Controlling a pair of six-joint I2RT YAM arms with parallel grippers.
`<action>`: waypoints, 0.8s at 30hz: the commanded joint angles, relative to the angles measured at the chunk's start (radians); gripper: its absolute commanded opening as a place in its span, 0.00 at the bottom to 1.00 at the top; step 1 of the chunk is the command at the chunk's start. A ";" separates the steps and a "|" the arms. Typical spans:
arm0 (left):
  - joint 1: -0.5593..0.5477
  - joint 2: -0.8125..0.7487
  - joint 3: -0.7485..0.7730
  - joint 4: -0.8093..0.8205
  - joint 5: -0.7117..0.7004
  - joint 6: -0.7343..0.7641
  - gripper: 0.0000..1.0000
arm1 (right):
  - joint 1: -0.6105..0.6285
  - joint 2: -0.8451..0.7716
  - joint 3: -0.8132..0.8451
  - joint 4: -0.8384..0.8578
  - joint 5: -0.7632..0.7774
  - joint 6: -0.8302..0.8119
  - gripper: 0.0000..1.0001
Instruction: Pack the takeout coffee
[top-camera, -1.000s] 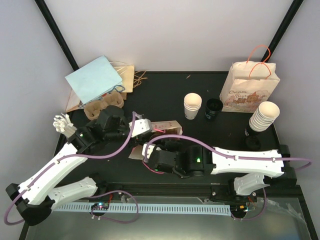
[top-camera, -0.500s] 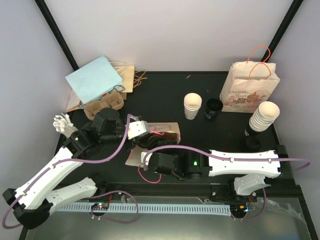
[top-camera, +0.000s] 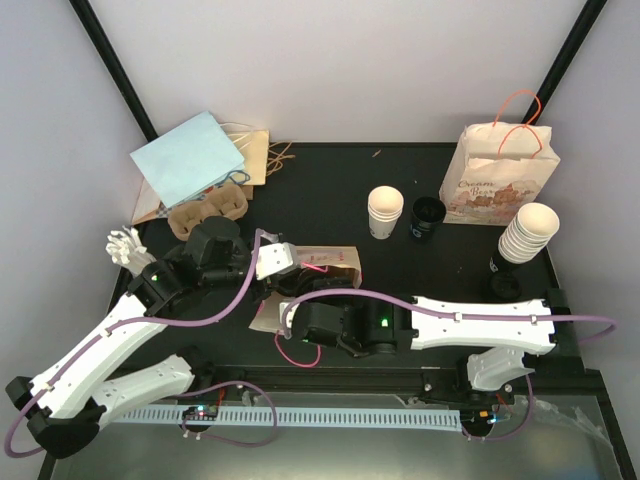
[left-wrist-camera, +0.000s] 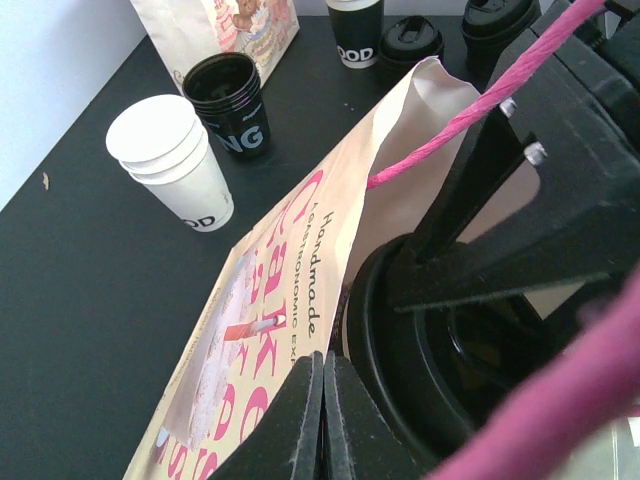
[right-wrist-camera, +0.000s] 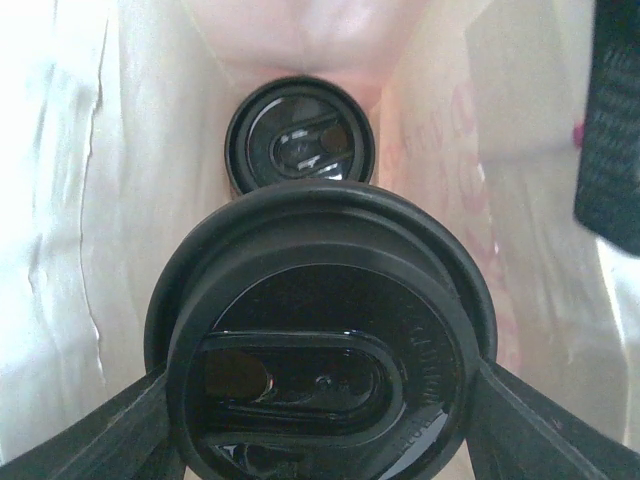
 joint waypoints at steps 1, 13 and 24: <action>-0.007 -0.002 -0.005 0.034 0.034 0.001 0.02 | -0.013 -0.005 0.005 -0.091 0.057 0.056 0.56; -0.011 0.008 0.005 0.079 0.089 -0.072 0.02 | -0.042 0.057 0.022 -0.129 0.077 0.093 0.55; -0.024 0.036 0.017 0.086 0.097 -0.140 0.02 | -0.047 0.129 0.089 -0.154 0.046 0.134 0.55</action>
